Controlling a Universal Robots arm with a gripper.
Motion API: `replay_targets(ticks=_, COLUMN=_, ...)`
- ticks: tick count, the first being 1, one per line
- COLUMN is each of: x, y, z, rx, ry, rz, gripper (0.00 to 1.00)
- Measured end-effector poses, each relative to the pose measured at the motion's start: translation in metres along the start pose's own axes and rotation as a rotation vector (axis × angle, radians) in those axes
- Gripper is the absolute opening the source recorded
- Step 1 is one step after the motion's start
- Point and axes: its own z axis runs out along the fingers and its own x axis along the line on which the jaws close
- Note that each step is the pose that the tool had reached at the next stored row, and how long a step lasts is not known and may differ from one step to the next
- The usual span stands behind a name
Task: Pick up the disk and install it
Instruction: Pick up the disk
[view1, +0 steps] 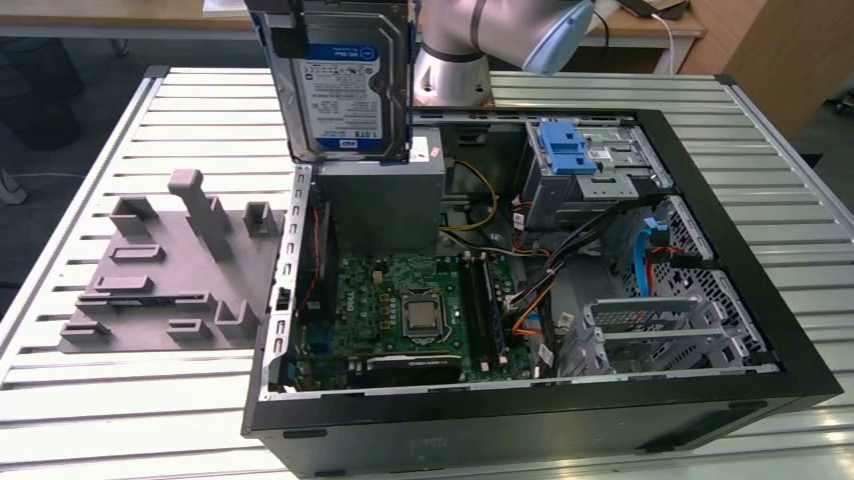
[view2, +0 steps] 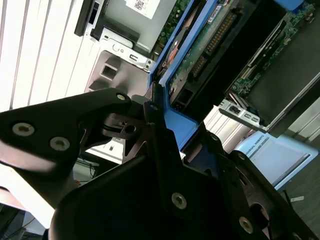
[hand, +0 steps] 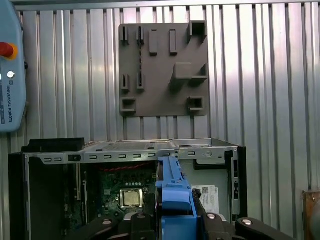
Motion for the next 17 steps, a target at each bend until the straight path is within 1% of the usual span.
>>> replay_targets(ticks=17, x=0.0006, y=-0.0268, z=-0.0001, rx=-0.0001, ry=0.0001, rz=0.0, gripper=0.36)
